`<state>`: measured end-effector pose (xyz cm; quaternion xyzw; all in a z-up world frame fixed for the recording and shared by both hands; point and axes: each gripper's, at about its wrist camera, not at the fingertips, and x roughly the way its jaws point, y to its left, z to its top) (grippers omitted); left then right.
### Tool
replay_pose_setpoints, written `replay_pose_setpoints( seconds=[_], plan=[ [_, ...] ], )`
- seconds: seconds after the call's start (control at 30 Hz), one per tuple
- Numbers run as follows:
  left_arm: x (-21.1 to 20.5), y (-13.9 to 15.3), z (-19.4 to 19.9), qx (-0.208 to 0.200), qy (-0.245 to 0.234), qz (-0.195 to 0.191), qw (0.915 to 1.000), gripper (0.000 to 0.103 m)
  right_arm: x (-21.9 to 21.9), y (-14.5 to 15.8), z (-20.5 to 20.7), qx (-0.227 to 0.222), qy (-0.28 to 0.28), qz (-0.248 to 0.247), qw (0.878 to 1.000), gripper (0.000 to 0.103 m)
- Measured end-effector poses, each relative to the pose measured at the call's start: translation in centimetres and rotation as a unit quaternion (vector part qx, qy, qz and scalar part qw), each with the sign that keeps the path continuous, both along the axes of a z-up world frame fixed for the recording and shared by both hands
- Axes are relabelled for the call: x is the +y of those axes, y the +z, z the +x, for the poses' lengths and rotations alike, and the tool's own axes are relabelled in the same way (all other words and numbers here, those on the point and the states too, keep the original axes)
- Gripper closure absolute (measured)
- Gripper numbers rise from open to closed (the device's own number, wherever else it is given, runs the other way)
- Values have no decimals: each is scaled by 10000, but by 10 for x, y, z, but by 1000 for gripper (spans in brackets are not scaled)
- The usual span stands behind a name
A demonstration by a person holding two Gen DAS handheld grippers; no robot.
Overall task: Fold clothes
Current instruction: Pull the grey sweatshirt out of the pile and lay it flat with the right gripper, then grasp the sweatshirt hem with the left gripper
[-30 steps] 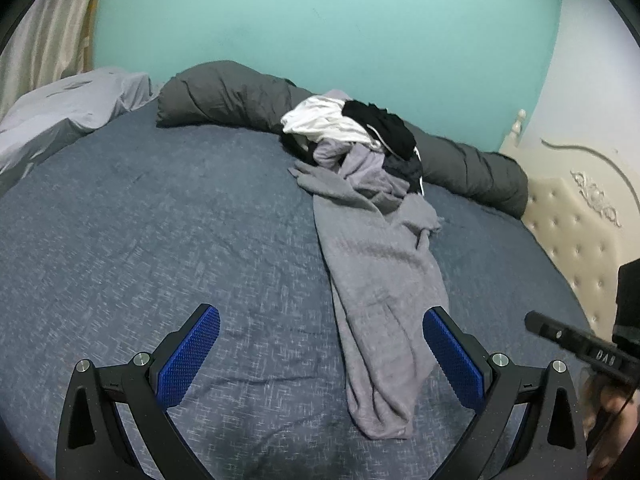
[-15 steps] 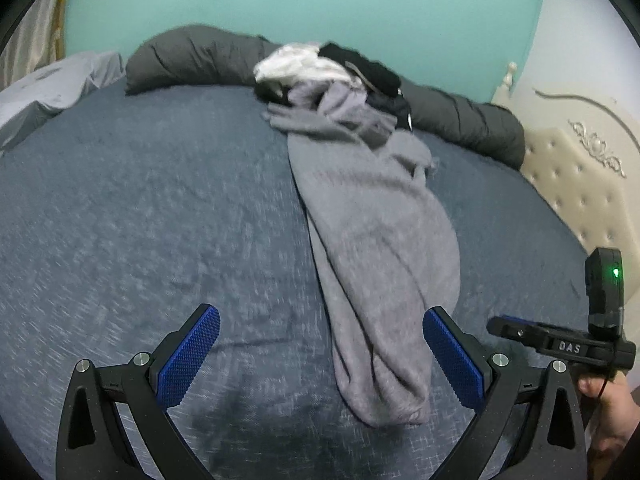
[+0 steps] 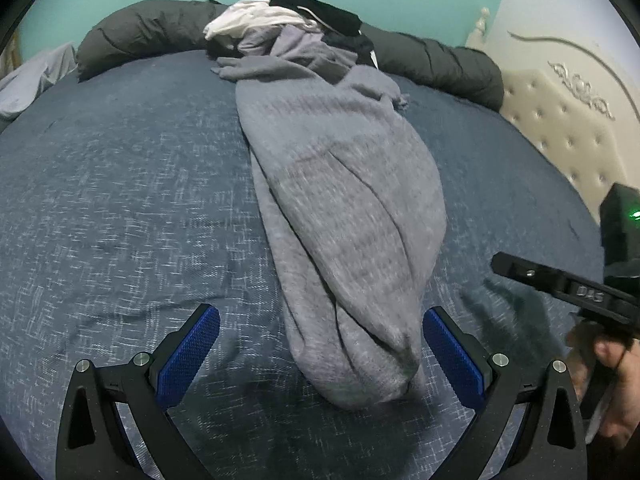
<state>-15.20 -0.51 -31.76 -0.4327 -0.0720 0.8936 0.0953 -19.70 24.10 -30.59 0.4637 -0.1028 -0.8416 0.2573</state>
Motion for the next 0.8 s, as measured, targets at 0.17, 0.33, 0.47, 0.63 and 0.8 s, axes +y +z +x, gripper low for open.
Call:
replay_pose_setpoints(
  seconds=[0.17,0.33,0.47,0.63,0.8],
  plan=[
    [6,-9,-3,-143,-64,51,9999,0,-2,-5,3,4,-12,-131,9999,48],
    [14,-19,-7,-290,-113,-72,9995,0,-1,-13,7,-52,-16,-212,9998,48],
    [19,-26,-9,-352,-169,-122,9992,2,6,-14,7,-44,-53,-262,9996,48],
    [24,-40,-13,-589,-260,-171,9978,15,10,-17,7,-18,-116,-370,9992,48],
    [20,-41,-9,-596,-246,-18,9979,30,12,-23,8,-62,-121,-429,9990,48]
  ],
)
